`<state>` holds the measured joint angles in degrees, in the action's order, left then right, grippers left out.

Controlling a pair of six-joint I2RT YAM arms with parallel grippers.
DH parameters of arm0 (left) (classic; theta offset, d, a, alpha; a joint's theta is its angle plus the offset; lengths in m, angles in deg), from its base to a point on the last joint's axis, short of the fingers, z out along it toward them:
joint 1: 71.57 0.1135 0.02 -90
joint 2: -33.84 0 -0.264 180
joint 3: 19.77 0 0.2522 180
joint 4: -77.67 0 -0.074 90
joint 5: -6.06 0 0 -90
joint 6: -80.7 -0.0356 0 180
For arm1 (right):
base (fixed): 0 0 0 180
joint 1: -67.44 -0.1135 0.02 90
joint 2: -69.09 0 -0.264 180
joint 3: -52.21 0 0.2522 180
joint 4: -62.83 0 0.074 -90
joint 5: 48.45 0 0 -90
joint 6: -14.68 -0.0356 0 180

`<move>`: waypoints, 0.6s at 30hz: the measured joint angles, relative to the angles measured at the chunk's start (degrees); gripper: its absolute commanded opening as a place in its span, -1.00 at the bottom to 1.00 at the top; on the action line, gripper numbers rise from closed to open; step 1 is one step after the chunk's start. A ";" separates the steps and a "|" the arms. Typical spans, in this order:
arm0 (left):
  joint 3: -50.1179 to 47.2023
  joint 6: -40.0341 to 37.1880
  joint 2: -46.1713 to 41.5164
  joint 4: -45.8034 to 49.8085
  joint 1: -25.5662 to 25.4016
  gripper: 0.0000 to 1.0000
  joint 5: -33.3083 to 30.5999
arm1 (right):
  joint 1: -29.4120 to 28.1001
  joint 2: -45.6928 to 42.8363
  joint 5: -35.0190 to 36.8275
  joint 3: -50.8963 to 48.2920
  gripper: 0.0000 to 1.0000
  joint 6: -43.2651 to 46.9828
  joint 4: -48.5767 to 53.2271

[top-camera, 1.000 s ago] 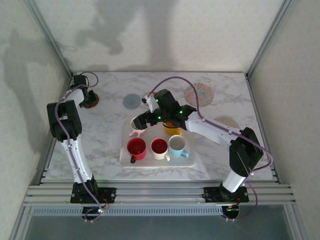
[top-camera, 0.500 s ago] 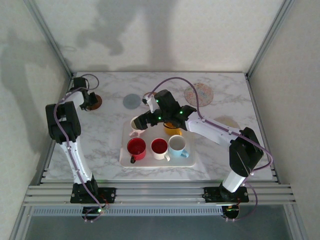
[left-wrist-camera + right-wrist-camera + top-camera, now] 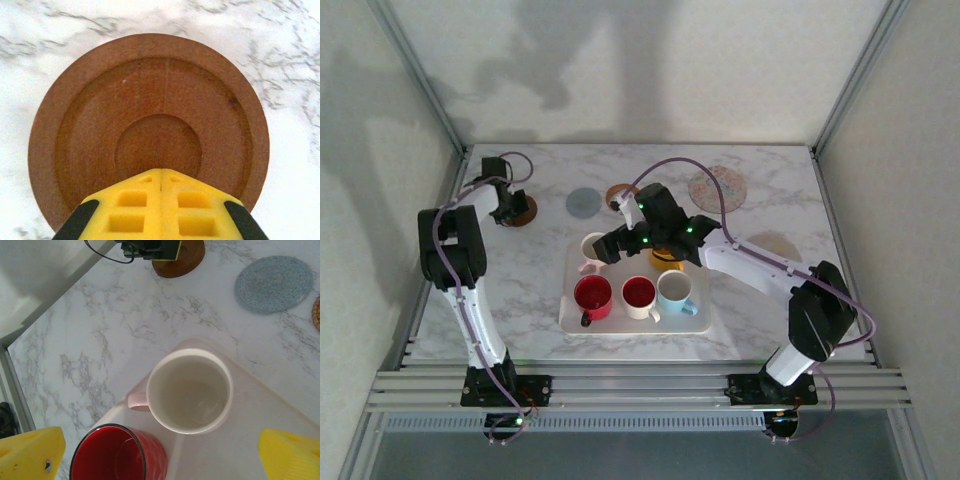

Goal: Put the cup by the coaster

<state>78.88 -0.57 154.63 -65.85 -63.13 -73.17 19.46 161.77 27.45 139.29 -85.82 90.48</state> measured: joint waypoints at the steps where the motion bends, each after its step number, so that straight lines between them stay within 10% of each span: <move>1: 0.00 0.00 0.00 0.07 -0.48 -1.00 0.02 | 0.00 -0.13 0.13 -0.28 0.99 -0.02 -0.20; 18: 0.00 0.04 0.00 0.52 -5.03 -1.00 1.99 | 0.00 -2.56 1.05 -2.45 0.99 -0.22 -0.81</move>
<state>78.88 -0.53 154.63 -65.33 -68.15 -71.18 19.46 159.22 28.50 136.84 -86.04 89.68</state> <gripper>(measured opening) 0.034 0.992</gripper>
